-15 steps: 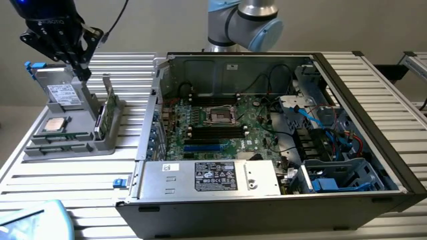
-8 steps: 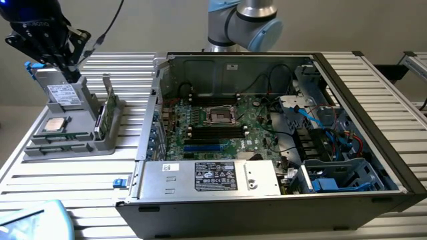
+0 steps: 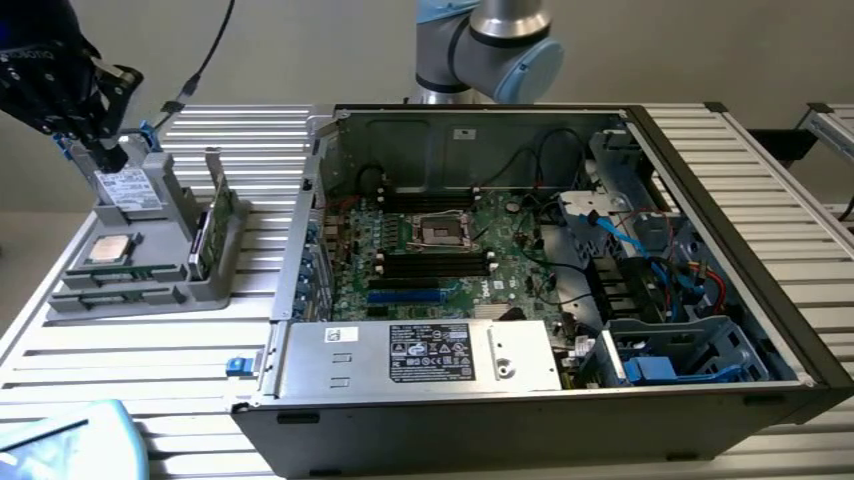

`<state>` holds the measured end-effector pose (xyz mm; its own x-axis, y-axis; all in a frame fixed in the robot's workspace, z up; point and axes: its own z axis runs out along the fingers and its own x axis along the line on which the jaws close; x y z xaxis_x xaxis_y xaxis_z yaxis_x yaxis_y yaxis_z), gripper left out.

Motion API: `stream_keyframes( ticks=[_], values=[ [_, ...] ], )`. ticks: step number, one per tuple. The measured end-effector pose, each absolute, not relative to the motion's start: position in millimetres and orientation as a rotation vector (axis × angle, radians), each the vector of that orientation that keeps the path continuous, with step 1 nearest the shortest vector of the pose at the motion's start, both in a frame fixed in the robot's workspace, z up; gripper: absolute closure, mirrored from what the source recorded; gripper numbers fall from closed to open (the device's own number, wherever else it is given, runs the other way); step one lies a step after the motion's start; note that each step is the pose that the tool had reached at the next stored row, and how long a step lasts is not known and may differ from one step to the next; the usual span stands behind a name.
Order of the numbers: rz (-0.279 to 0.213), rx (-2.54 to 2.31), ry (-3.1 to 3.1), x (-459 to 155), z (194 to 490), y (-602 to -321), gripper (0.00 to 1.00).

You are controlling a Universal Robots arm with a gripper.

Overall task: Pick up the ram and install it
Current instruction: 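Reach for the ram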

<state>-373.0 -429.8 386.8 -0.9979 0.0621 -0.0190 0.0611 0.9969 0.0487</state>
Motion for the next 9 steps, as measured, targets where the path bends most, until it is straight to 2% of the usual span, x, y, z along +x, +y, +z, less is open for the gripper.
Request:
stream_keyframes(
  ticks=[9],
  values=[
    [0.075, 0.096, 3.119, -413.7, 381.7, -434.6, 0.9]
  ],
)
